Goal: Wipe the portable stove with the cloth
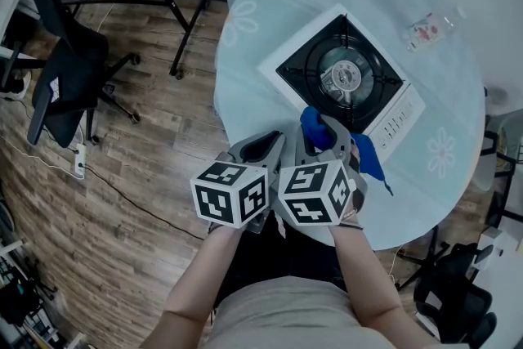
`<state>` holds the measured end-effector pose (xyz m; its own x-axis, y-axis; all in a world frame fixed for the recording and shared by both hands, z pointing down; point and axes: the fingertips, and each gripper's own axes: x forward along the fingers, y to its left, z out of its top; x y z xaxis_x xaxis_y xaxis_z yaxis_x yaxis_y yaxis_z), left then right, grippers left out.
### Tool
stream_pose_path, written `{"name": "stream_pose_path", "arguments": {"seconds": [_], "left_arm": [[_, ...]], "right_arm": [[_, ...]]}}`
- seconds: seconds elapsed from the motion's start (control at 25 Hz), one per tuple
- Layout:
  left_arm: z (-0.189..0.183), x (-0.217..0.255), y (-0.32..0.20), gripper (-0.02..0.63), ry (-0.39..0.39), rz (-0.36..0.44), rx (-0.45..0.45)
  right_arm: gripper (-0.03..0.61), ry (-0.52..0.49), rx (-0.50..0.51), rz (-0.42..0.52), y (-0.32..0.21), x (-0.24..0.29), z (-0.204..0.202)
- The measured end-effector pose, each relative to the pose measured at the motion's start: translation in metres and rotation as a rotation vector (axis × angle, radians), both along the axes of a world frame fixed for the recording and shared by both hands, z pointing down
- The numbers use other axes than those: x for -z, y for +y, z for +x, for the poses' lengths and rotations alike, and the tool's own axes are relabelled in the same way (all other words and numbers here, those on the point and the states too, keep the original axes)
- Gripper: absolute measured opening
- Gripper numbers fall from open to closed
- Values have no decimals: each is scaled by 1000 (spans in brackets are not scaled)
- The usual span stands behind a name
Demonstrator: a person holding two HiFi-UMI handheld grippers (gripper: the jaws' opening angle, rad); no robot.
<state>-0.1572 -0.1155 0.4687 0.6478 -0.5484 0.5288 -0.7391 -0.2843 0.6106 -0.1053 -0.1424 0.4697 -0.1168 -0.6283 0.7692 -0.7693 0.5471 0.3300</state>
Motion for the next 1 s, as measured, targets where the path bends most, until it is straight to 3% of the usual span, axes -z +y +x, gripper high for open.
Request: {"name": "stream_pose_path", "arguments": {"seconds": [1.0], "left_arm": [[-29,-6,-22,46,-5,-8,38]], "right_arm": [[121,-68,63,-53,-46,1,-49]]}}
